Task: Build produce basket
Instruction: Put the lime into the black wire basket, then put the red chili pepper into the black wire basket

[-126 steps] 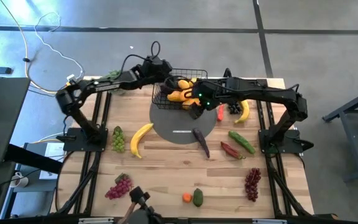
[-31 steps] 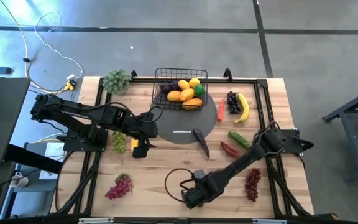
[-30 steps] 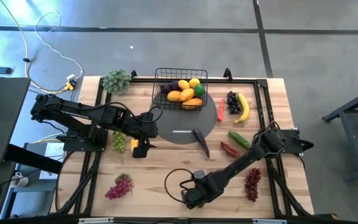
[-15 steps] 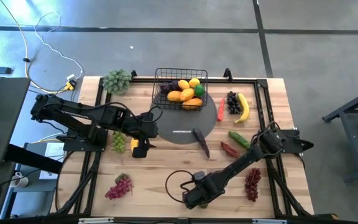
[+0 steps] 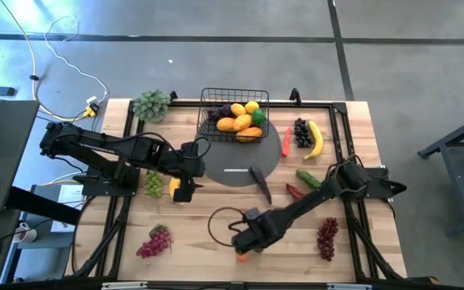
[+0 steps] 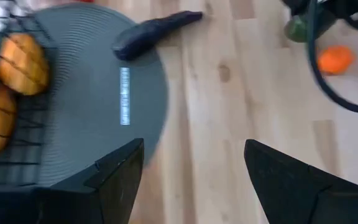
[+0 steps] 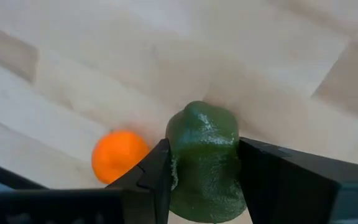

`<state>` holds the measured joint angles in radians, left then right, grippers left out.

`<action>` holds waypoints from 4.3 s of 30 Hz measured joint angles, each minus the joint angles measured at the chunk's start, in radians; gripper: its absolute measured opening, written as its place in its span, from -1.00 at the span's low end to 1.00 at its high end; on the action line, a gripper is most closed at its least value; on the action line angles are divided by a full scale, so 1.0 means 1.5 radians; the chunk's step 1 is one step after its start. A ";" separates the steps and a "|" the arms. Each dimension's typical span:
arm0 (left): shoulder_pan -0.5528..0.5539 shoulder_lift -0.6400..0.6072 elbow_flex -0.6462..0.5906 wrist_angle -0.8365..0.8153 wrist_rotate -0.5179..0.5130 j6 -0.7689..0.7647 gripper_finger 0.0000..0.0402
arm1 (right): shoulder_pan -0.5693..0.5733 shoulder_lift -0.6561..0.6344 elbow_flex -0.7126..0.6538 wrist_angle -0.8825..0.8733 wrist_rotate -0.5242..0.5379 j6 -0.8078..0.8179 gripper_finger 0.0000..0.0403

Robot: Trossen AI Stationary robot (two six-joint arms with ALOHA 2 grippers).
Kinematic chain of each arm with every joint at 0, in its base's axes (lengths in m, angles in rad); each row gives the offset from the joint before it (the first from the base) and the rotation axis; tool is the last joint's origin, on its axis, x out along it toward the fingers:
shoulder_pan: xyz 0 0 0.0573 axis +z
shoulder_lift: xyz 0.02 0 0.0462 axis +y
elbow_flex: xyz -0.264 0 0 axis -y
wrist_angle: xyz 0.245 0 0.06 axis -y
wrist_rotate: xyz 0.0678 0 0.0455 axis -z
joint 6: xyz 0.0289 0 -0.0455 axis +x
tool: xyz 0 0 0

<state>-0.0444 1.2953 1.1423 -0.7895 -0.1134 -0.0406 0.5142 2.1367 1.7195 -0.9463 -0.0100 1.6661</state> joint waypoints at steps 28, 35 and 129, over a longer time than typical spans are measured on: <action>0.001 0.000 0.000 0.001 -0.159 -0.026 0.34 | -0.340 -0.231 0.000 -0.126 0.250 -0.510 -0.42; 0.025 0.000 0.000 0.001 -0.172 -0.070 0.34 | -0.459 -0.248 0.000 -0.075 0.245 -0.692 -0.42; -0.049 0.000 0.000 -0.130 -0.057 -0.177 0.46 | -0.400 -0.256 0.000 -0.187 0.219 -0.639 0.14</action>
<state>-0.1175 1.2957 1.1423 -0.9841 -0.1986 -0.3060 -0.0865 1.7527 1.7195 -1.2262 0.3183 0.7082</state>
